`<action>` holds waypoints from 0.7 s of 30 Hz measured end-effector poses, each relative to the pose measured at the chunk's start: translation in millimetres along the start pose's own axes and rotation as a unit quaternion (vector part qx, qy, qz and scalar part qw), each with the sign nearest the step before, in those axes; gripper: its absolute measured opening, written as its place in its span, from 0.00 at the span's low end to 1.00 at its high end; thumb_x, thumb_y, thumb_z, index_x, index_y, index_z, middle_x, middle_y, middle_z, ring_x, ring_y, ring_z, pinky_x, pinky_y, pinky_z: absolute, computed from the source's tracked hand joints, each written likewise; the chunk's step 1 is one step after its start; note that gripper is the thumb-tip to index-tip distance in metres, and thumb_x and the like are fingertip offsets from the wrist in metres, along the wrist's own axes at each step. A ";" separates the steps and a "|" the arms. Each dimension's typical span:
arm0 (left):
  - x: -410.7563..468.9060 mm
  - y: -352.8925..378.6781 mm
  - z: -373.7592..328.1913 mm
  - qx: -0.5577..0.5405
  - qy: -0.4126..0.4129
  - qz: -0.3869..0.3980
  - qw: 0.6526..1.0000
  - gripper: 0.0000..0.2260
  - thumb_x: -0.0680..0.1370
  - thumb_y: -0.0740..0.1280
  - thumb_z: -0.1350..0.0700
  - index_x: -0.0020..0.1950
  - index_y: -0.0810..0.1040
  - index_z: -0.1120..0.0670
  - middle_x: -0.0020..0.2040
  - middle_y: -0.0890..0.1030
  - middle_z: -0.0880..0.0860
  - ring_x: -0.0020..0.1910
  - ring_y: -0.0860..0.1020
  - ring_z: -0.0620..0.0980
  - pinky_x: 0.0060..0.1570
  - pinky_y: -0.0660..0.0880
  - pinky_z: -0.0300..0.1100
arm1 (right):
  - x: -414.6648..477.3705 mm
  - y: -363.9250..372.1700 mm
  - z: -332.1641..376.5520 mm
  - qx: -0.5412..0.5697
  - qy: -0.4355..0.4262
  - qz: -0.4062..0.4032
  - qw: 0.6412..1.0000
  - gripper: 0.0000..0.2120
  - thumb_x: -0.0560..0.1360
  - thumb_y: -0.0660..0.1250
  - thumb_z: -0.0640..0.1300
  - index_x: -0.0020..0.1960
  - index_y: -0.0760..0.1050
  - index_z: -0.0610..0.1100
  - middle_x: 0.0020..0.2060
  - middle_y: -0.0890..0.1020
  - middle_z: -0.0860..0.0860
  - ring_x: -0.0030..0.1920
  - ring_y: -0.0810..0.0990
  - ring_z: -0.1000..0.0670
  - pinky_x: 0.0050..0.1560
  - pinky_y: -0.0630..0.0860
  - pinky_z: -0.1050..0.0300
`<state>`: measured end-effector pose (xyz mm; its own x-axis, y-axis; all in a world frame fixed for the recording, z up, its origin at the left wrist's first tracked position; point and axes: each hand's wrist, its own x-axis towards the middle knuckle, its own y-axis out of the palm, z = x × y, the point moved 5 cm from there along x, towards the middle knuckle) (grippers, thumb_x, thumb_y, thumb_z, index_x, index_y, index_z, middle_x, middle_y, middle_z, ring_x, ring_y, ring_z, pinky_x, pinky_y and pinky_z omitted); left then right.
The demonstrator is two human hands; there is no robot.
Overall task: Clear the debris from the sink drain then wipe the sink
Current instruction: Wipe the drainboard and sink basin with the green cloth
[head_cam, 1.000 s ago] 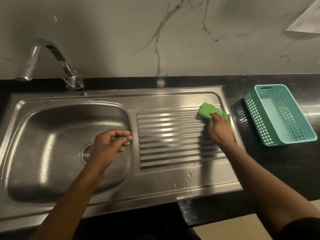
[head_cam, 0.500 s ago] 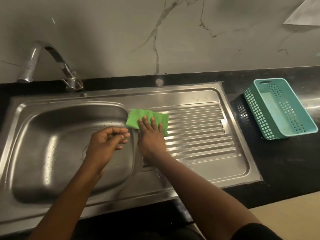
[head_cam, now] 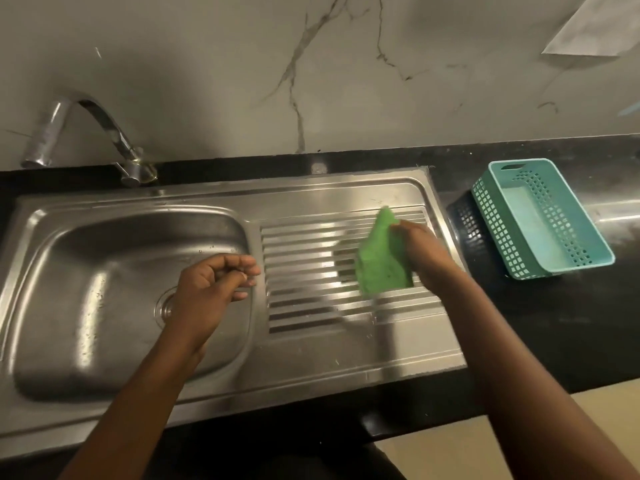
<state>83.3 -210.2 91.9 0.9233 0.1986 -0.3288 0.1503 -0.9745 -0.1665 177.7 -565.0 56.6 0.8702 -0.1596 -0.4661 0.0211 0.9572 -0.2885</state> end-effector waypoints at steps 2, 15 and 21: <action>-5.1 11.8 4.0 0.002 -0.003 0.004 1.000 0.12 0.81 0.65 0.69 0.56 0.86 0.58 0.50 0.90 0.55 0.51 0.87 0.56 0.51 0.81 0.47 | 7.1 -38.1 -16.1 -0.094 -0.001 -0.034 0.995 0.09 0.80 0.61 0.42 0.47 0.80 0.46 0.39 0.82 0.49 0.42 0.81 0.44 0.34 0.81 0.58; -38.6 41.2 24.2 0.006 -0.037 -0.004 0.999 0.11 0.81 0.65 0.69 0.55 0.86 0.58 0.50 0.89 0.57 0.49 0.86 0.55 0.50 0.80 0.45 | -10.1 -18.9 -100.6 -0.523 -0.143 -0.017 0.840 0.32 0.85 0.36 0.61 0.84 0.36 0.46 0.83 0.38 0.46 0.83 0.36 0.45 0.83 0.43 0.40; -28.5 20.3 21.7 0.029 -0.027 0.004 0.999 0.11 0.81 0.66 0.68 0.54 0.86 0.57 0.48 0.90 0.53 0.50 0.87 0.56 0.53 0.81 0.50 | -37.1 77.7 -91.1 -0.452 -0.114 -0.046 0.884 0.35 0.84 0.33 0.63 0.83 0.35 0.43 0.83 0.37 0.44 0.82 0.35 0.43 0.83 0.40 0.41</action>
<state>52.4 -233.4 77.8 0.9037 0.1980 -0.3797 0.1215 -0.9688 -0.2161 102.2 -506.7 -24.7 0.9640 -0.0752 -0.2552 -0.2153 0.3426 -0.9145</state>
